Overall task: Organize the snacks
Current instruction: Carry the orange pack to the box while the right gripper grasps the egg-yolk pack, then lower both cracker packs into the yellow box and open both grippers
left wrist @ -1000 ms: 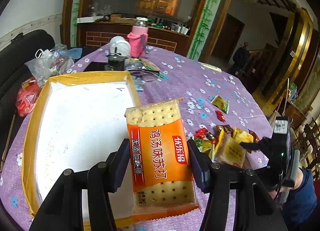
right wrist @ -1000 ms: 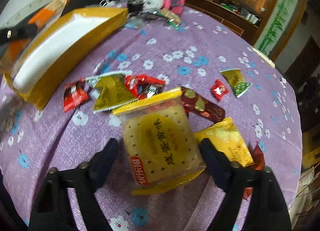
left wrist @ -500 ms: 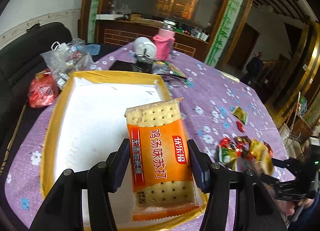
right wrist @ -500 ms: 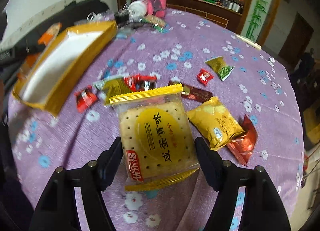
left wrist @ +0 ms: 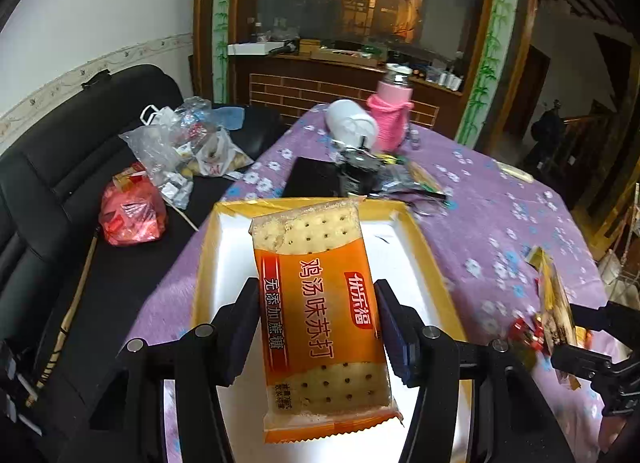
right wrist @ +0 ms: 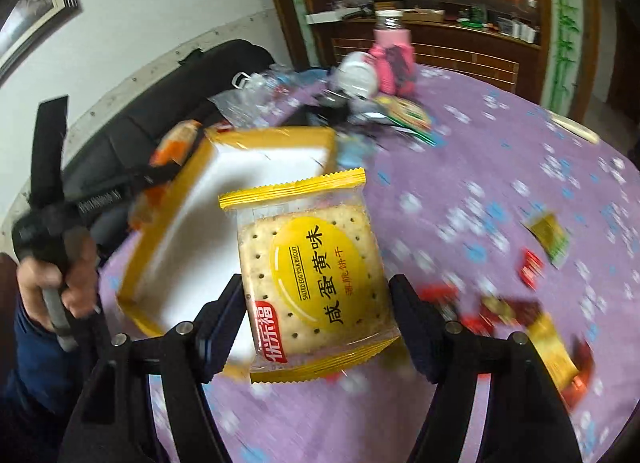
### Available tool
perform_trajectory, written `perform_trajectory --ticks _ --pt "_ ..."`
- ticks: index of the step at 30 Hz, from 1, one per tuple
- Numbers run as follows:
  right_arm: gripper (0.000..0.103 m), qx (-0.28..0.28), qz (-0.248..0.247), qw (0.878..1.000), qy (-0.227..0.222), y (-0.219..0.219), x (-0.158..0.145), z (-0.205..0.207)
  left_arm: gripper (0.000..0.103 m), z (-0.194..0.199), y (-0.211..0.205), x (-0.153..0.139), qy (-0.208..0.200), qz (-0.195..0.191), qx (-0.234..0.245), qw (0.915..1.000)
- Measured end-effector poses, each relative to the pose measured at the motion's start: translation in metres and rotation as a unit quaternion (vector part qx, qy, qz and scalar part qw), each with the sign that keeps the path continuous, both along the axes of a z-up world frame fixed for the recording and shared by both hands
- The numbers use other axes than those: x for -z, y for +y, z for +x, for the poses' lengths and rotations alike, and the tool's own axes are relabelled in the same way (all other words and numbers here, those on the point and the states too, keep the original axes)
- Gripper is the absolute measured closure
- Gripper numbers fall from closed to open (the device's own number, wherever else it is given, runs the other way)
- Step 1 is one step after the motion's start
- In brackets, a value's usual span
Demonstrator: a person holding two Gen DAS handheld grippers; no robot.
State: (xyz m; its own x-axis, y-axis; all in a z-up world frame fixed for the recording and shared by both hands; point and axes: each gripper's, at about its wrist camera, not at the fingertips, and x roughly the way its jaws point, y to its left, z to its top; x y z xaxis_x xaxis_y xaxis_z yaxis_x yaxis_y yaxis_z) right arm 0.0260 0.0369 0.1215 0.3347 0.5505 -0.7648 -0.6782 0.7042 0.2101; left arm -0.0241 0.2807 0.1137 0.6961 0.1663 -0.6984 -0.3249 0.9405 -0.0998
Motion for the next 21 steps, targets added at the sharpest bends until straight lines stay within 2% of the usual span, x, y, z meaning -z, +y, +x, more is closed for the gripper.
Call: perform_trajectory --ticks 4,9,14,21 --pt "0.032 0.003 0.020 0.999 0.027 0.054 0.001 0.027 0.043 0.024 0.012 0.018 0.025 0.005 -0.014 0.9996" --pt "0.032 0.019 0.017 0.998 0.056 0.105 0.021 0.055 0.043 0.047 0.018 0.047 0.053 0.014 -0.028 0.9981" --pt "0.032 0.042 0.010 0.996 0.075 0.127 0.043 0.081 0.043 0.060 0.025 0.065 0.069 0.004 -0.037 0.9969" --pt "0.032 0.049 -0.022 0.996 0.076 0.152 0.064 0.098 0.043 0.075 0.031 0.074 0.079 0.007 -0.043 0.9959"
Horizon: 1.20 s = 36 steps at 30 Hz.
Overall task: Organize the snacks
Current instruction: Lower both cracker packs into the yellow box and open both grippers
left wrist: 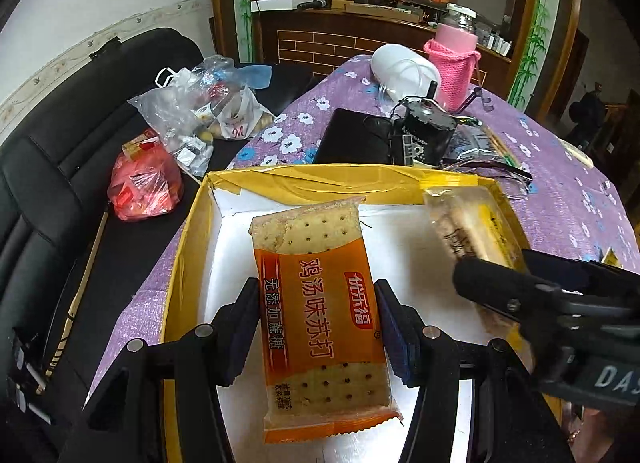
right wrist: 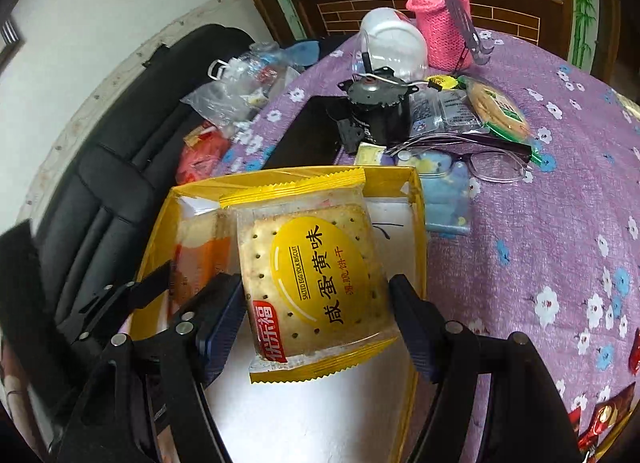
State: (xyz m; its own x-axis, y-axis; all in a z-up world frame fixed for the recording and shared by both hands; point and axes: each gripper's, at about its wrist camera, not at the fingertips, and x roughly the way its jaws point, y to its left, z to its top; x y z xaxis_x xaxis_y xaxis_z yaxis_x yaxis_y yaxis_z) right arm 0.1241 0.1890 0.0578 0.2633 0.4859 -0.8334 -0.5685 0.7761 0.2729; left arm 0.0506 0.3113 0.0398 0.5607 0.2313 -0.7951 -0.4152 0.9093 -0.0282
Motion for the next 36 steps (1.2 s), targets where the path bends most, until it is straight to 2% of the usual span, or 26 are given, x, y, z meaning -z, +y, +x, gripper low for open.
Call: perform_trajectory --ticks 17,24,31,36 --pt "0.032 -0.010 -0.042 0.999 -0.015 0.031 0.024 0.003 0.042 0.008 0.005 0.018 0.020 0.007 -0.014 0.9997" --pt "0.032 -0.015 -0.048 0.998 -0.022 0.036 0.025 0.001 0.042 0.010 0.004 0.018 0.024 0.020 -0.017 0.9994" --pt "0.032 -0.016 -0.042 0.999 -0.021 0.033 0.022 0.002 0.034 0.009 0.005 0.017 0.022 0.024 -0.024 0.9992" --pt "0.031 -0.016 -0.031 0.999 -0.028 0.024 0.010 -0.001 0.033 0.002 0.002 0.008 0.013 0.035 -0.023 0.9990"
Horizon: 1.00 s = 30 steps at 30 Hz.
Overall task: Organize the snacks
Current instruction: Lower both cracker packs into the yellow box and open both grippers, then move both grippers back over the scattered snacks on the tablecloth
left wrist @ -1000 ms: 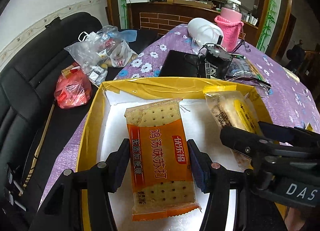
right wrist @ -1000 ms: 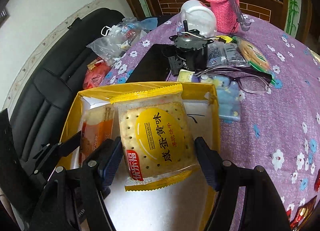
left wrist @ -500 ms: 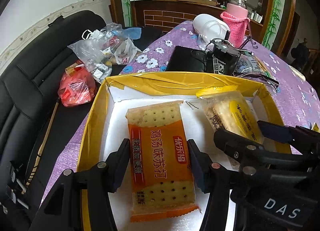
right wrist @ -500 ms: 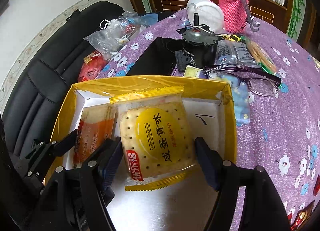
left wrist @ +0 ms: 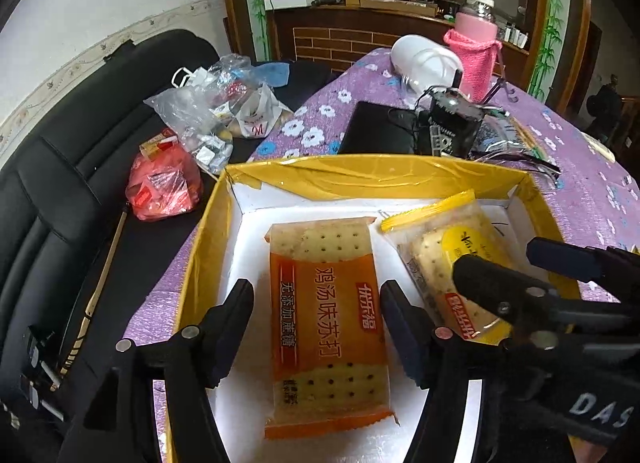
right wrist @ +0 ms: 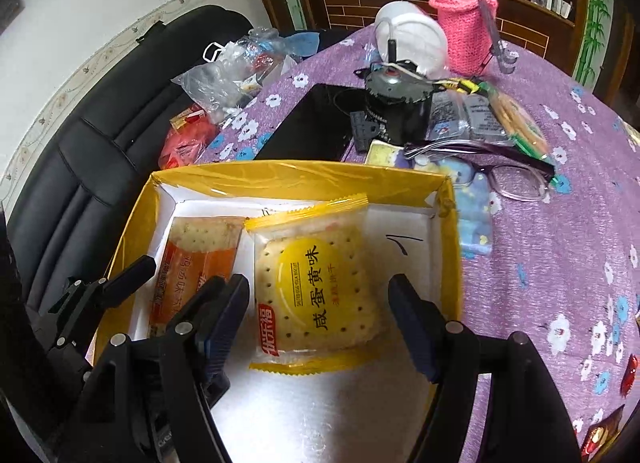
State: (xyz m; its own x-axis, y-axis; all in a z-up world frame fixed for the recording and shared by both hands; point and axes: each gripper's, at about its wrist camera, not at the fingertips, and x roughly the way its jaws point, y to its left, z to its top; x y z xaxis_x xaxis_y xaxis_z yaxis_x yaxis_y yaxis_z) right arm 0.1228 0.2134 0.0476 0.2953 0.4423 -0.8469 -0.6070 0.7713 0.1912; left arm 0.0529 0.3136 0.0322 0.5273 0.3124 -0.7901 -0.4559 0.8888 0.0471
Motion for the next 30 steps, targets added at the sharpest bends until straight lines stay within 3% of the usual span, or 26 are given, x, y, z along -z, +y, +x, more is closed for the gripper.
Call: perform_trajectory --ticks 5,11,22,30 --pt "0.031 0.010 0.038 0.999 0.003 -0.026 -0.021 -0.007 0.029 -0.011 -0.008 -0.016 -0.019 0.022 0.000 0.9996" --pt "0.031 0.008 0.065 0.998 -0.015 -0.066 -0.043 -0.032 0.027 -0.038 -0.036 -0.041 -0.060 0.082 -0.005 0.9948" --pt "0.031 0.001 0.106 0.993 -0.047 -0.171 -0.060 -0.098 0.017 -0.101 -0.113 -0.075 -0.149 0.182 0.000 0.9720" --pt "0.031 0.021 0.101 0.991 -0.088 -0.252 -0.044 -0.133 0.016 -0.118 -0.171 -0.078 -0.162 0.221 0.042 0.9609"
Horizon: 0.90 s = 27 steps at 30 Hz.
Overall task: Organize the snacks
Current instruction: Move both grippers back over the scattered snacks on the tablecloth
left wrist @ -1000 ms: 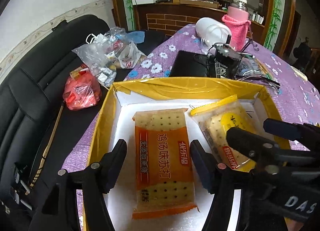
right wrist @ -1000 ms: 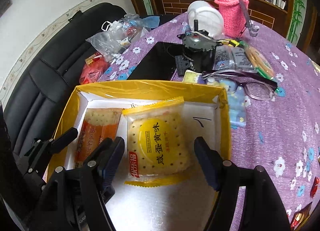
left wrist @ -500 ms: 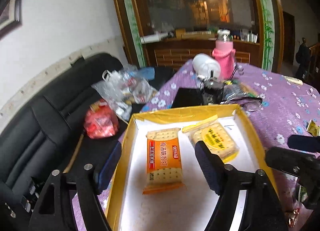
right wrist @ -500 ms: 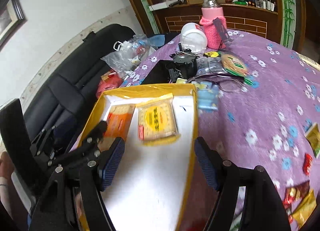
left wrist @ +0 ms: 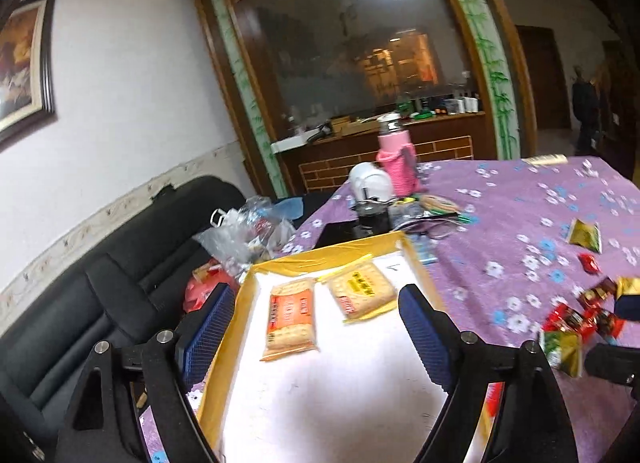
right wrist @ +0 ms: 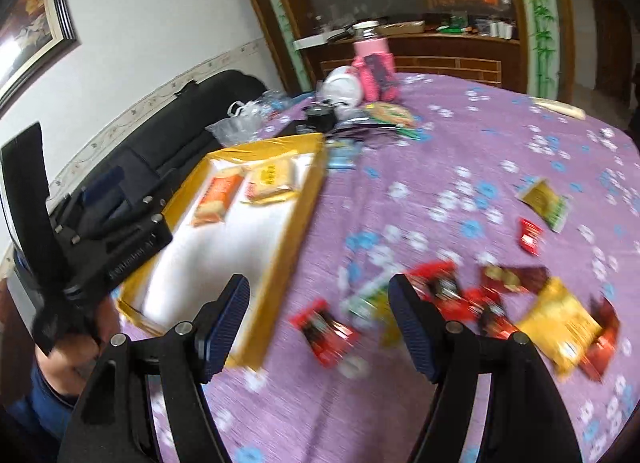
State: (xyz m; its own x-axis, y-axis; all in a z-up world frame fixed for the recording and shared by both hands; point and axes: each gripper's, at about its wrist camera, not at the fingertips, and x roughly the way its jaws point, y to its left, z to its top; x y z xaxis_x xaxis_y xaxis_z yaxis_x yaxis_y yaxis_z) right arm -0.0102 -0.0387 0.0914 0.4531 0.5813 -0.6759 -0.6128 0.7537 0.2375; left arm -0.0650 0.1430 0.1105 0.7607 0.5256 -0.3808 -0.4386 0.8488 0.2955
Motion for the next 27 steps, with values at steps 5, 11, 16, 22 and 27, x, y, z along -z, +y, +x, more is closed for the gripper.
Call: perform_trajectory --ticks 5,11,16,22,27 --pt "0.032 0.035 0.007 0.999 -0.022 -0.029 0.007 0.005 0.016 0.005 -0.037 0.004 0.014 0.024 0.035 0.9990" --pt "0.032 0.046 0.032 0.998 -0.003 -0.048 0.015 0.017 0.015 0.012 -0.069 0.009 0.028 0.057 0.058 0.9963" --pt "0.032 0.047 0.039 0.998 -0.009 -0.052 0.013 0.013 0.015 0.019 -0.084 0.016 0.038 0.062 0.069 0.9949" --pt "0.032 0.047 0.042 0.998 -0.009 -0.054 0.011 0.011 0.015 0.025 -0.096 0.023 0.046 0.070 0.082 0.9931" --pt "0.032 0.049 0.041 0.998 -0.012 -0.054 0.011 0.010 0.015 0.025 -0.099 0.026 0.052 0.071 0.085 0.9924"
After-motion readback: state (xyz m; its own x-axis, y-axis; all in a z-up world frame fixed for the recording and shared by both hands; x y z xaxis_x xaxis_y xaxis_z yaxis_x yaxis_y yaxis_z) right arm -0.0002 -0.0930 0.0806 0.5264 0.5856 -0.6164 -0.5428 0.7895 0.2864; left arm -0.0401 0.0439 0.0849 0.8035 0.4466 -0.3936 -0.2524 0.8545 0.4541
